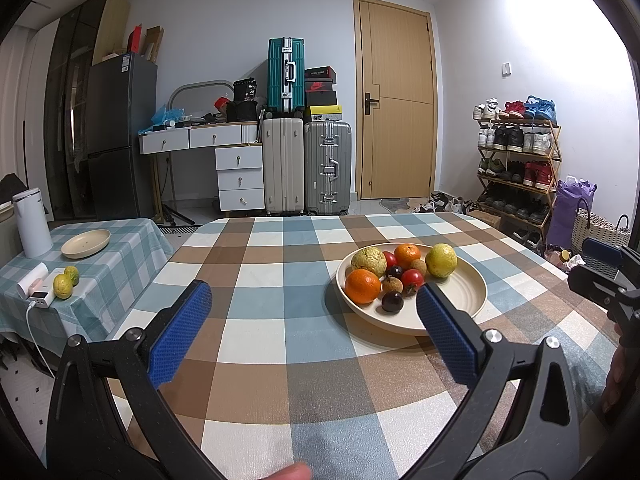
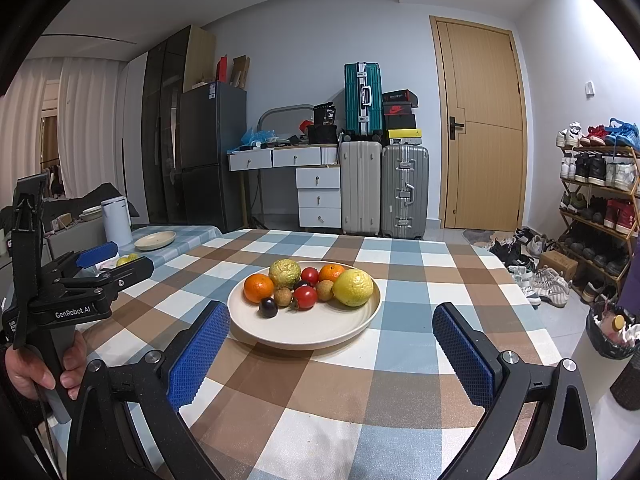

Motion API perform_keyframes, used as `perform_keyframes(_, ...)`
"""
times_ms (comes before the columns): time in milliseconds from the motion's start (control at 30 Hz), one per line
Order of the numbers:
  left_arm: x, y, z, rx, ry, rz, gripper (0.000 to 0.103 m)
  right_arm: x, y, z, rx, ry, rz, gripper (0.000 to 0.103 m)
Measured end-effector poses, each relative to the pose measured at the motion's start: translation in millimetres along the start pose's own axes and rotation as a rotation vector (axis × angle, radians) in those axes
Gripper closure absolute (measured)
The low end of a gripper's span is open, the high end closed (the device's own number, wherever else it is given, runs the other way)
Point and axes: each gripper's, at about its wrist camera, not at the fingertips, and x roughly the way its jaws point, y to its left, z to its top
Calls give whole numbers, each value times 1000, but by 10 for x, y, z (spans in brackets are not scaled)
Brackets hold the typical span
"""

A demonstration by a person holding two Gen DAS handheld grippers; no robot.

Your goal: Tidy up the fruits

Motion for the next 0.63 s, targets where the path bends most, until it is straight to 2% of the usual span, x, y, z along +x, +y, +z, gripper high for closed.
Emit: perform_keyframes(633, 20, -13, -15, -1, 0, 0, 1, 0, 0, -2, 0, 0, 0, 0)
